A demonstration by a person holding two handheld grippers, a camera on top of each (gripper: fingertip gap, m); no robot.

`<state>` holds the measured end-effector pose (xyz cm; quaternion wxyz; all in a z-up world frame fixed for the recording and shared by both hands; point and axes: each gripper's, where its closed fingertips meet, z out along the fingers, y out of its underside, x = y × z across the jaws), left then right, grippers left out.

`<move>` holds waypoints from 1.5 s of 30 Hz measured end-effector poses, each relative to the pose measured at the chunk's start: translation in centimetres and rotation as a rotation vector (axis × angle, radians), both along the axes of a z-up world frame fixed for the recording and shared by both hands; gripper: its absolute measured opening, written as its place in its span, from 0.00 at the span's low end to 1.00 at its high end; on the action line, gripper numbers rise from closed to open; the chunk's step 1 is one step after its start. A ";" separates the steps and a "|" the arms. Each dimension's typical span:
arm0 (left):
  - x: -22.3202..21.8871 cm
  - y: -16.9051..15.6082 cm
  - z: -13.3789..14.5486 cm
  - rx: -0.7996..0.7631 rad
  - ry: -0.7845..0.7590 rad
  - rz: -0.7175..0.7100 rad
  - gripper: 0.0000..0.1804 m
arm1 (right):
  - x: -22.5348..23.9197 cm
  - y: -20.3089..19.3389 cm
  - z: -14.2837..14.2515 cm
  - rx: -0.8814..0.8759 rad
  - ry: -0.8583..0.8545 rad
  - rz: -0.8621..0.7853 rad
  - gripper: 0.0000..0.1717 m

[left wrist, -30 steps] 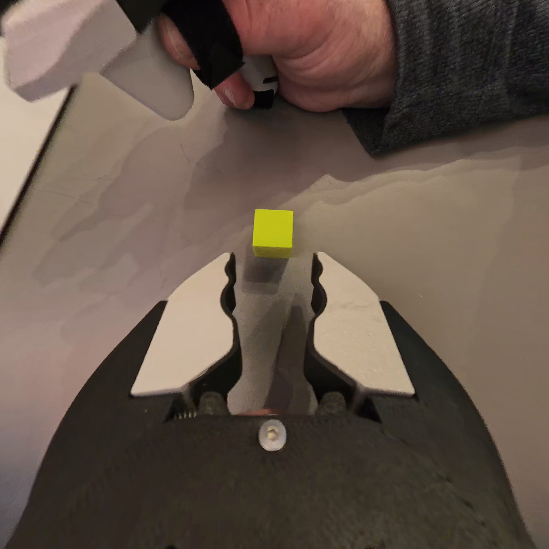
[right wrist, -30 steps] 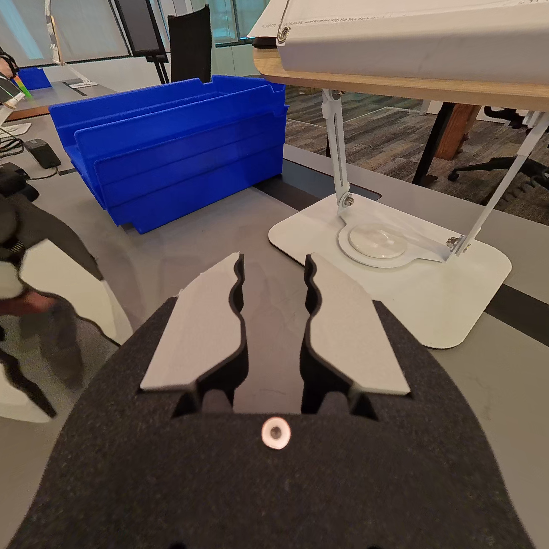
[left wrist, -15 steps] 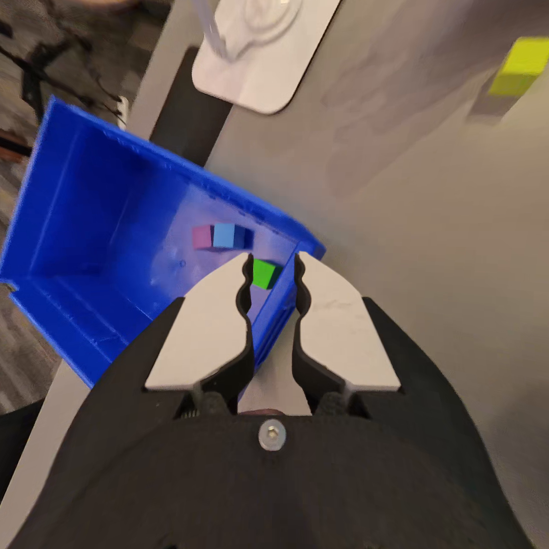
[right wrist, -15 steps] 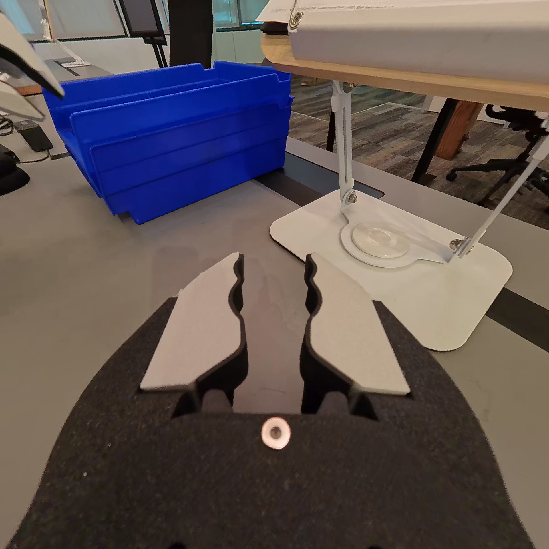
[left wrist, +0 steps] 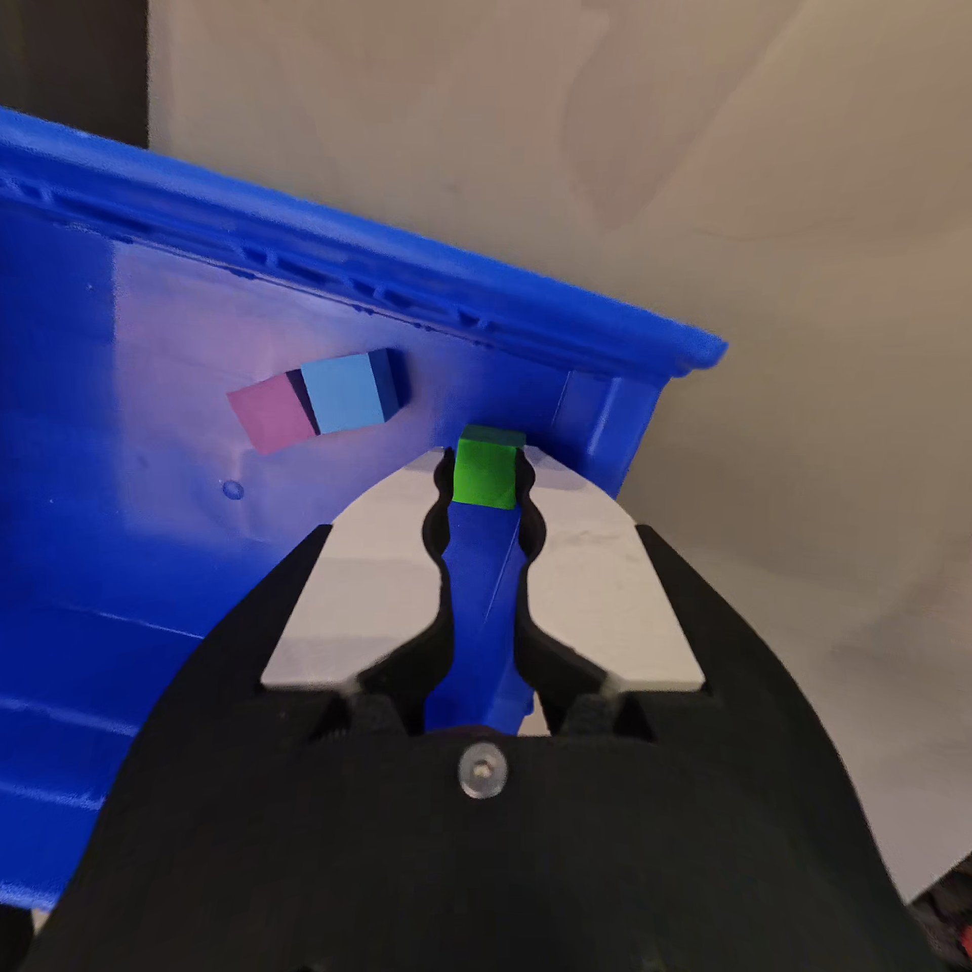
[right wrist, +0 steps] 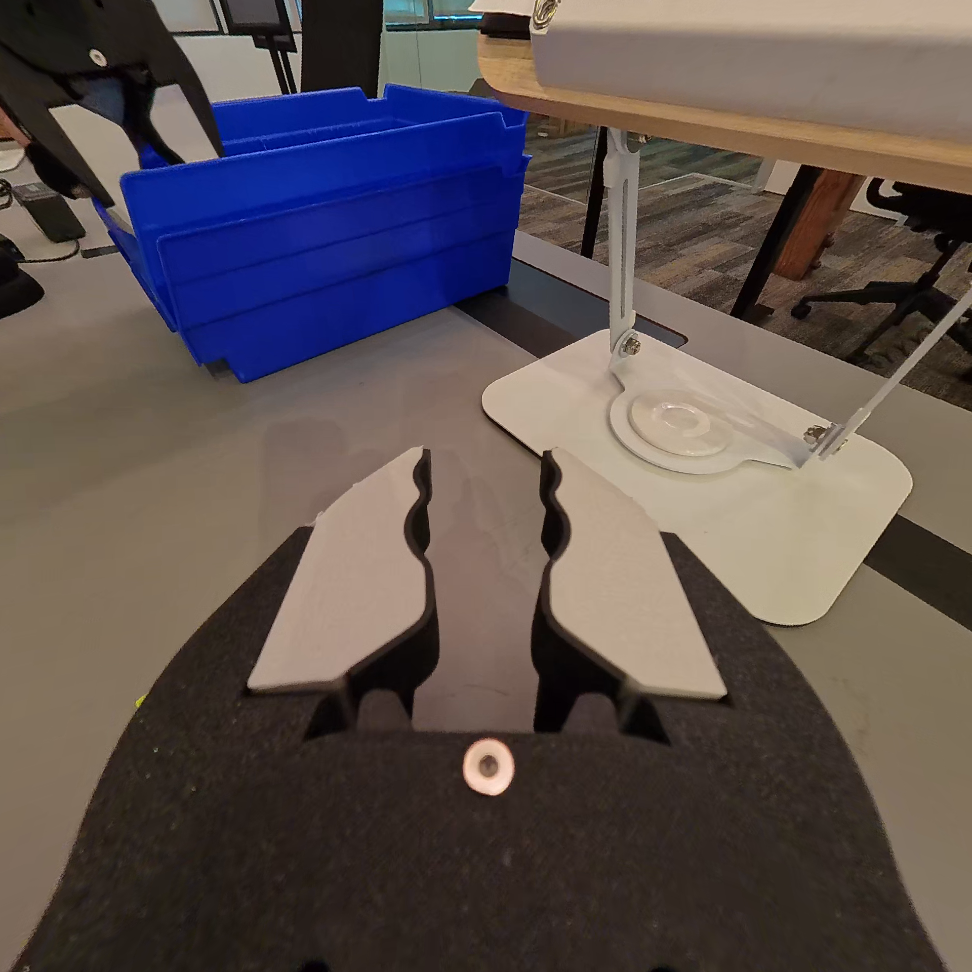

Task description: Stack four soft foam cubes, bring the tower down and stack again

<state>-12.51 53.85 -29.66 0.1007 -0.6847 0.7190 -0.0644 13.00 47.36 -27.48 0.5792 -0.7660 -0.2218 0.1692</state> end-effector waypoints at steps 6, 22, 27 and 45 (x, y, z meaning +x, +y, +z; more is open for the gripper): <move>-0.2 0.3 -0.7 -0.105 0.056 -0.004 0.16 | 0.0 0.0 -0.1 -0.002 -0.005 0.002 0.23; -0.7 1.4 -0.7 -0.066 0.042 0.058 0.16 | 0.0 0.0 -0.1 -0.003 -0.008 0.003 0.23; -0.8 1.1 -1.0 -0.064 0.063 0.043 0.21 | -0.1 0.0 -0.1 -0.004 -0.011 0.004 0.23; -1.6 1.3 -1.1 -0.005 0.114 0.049 0.17 | -0.1 0.0 -0.1 -0.006 -0.011 0.005 0.23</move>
